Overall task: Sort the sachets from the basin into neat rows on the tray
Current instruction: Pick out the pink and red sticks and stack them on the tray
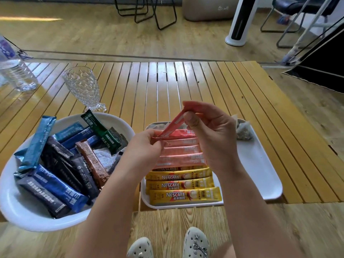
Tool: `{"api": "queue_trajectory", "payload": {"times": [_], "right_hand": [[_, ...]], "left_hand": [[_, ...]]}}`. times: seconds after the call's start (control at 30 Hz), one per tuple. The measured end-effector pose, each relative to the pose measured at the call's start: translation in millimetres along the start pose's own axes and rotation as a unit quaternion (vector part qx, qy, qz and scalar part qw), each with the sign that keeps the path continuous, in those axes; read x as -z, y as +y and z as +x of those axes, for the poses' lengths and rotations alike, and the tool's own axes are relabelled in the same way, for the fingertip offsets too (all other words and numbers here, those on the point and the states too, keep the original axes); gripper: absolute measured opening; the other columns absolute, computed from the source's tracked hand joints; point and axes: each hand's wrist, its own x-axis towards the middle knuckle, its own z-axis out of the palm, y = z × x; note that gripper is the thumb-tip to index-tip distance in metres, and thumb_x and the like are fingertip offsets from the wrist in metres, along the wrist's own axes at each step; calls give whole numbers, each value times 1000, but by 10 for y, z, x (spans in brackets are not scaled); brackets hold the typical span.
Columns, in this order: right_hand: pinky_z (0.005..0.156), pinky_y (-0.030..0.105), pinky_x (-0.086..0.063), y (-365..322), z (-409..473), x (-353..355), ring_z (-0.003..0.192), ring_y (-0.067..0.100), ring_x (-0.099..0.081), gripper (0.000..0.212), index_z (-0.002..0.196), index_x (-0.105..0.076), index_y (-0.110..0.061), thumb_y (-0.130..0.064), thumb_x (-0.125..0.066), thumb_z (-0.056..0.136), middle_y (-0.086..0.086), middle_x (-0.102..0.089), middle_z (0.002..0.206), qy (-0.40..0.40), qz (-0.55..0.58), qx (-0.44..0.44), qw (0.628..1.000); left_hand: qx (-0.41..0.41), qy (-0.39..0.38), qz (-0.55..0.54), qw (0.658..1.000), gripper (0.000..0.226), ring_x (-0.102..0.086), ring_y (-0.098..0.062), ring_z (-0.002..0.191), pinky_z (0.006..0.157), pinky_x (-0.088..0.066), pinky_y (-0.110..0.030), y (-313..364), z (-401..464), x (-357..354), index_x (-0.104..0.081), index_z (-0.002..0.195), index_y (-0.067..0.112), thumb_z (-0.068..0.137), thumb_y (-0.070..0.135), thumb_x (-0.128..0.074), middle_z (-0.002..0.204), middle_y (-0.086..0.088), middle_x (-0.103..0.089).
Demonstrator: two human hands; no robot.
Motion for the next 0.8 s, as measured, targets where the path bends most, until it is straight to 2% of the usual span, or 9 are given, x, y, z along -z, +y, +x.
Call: {"api": "queue_trajectory", "payload": {"times": [0.1, 0.33, 0.47, 0.53, 0.6, 0.7, 0.8], "right_hand": [[69, 22, -55, -7, 0, -10, 80, 10, -69, 27, 105, -66, -11, -14, -67, 79, -1, -71, 88, -1, -2, -5, 1000], [68, 28, -57, -16, 8, 0, 79, 16, -71, 28, 107, -66, -10, -17, -67, 80, 8, -70, 92, -6, -23, -11, 1000], [68, 27, -56, -7, -10, -20, 79, 16, -72, 18, 95, -70, -14, -23, -66, 80, -3, -73, 82, -4, -43, -3, 999], [68, 24, -55, -7, -11, -29, 79, 13, -70, 14, 91, -70, -16, -24, -66, 80, -8, -72, 80, 0, -43, -4, 999], [68, 25, -56, -11, -12, -27, 79, 15, -70, 15, 91, -70, -16, -26, -67, 80, -5, -72, 81, 6, -46, -8, 999], [73, 39, -59, -17, -11, -8, 86, 25, -71, 28, 102, -69, -16, -31, -68, 78, 9, -72, 93, 8, -88, -13, 996], [71, 38, -59, -28, -17, 26, 86, 21, -71, 36, 108, -67, -16, -35, -67, 78, 9, -72, 96, 10, -137, -12, 990]], "left_hand": [[-5, -12, 14, 1000, 22, -68, -13, 91, 81, -56, -37, 3, -13, 5, -66, 115, 28, 95, 22, -58, 95, 9, -73], [-6, -33, 20, 999, 20, -68, -12, 94, 87, -55, -41, -9, -2, -15, -69, 110, 29, 92, 24, -64, 93, 11, -74], [-19, -35, 15, 999, 15, -67, -7, 91, 71, -50, -22, 4, -7, -44, -71, 104, 27, 91, 26, -65, 92, 12, -74], [-23, -32, 19, 999, 14, -66, -6, 90, 68, -48, -21, 3, -11, -62, -71, 103, 26, 91, 29, -64, 91, 12, -73], [-32, -24, 20, 999, 18, -67, -7, 89, 70, -50, -23, 1, -22, -75, -71, 103, 24, 90, 33, -64, 91, 11, -73], [-56, 13, 16, 998, 20, -68, -5, 87, 75, -54, -28, -12, -31, -80, -71, 103, 26, 89, 38, -65, 89, 11, -73], [-79, 53, 64, 993, 13, -64, 1, 80, 63, -46, -16, -8, -37, -53, -68, 99, 30, 89, 38, -65, 84, 16, -69]]}}
